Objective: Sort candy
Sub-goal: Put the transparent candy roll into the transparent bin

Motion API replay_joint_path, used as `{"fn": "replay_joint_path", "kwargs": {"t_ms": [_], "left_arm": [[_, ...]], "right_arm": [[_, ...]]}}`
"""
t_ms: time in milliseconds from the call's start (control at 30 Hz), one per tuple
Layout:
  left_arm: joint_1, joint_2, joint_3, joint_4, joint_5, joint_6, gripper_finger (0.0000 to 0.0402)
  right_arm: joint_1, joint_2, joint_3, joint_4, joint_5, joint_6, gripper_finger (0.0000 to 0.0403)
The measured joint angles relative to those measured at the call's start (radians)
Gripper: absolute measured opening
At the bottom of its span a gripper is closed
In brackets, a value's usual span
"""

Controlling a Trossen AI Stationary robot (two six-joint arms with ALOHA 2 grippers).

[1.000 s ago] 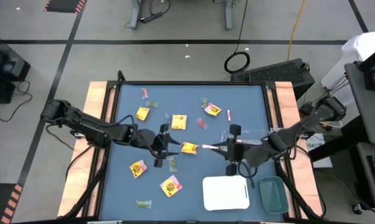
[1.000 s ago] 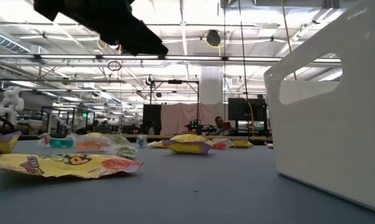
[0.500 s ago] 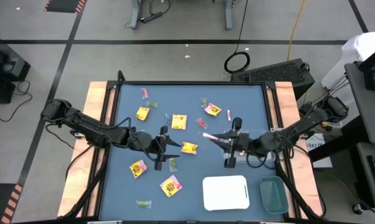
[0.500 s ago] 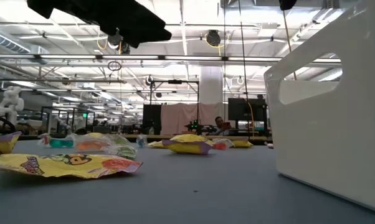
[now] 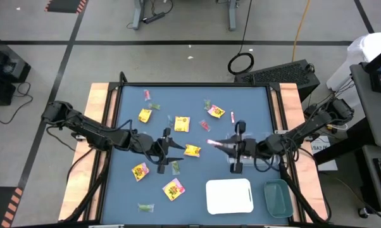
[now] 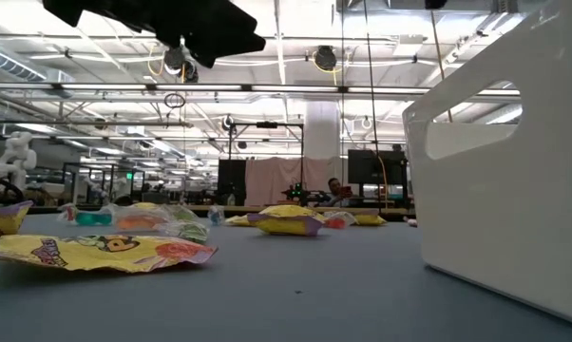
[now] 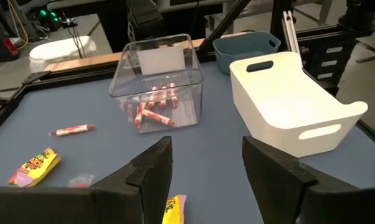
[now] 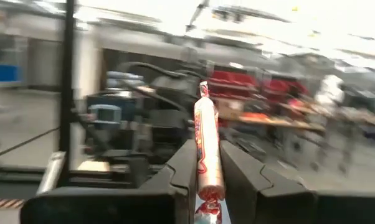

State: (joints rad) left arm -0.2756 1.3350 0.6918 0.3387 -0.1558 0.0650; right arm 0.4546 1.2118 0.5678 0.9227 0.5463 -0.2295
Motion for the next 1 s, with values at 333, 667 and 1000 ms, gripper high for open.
{"fn": "replay_joint_path", "kwargs": {"t_ms": [333,667,1000], "left_arm": [[0.000,0.000,0.000,0.018,0.001,0.000,0.0199],[0.000,0.000,0.000,0.020,0.001,-0.001,0.0199],[0.000,0.000,0.000,0.020,0.001,-0.006,0.0199]], "right_arm": [[0.002,0.000,0.000,-0.043,-0.239,-0.119,0.0052],[0.002,0.000,0.000,-0.143,-0.239,-0.219,0.0052],[0.005,0.000,0.000,-0.151,-0.238,-0.191,0.0052]]}}
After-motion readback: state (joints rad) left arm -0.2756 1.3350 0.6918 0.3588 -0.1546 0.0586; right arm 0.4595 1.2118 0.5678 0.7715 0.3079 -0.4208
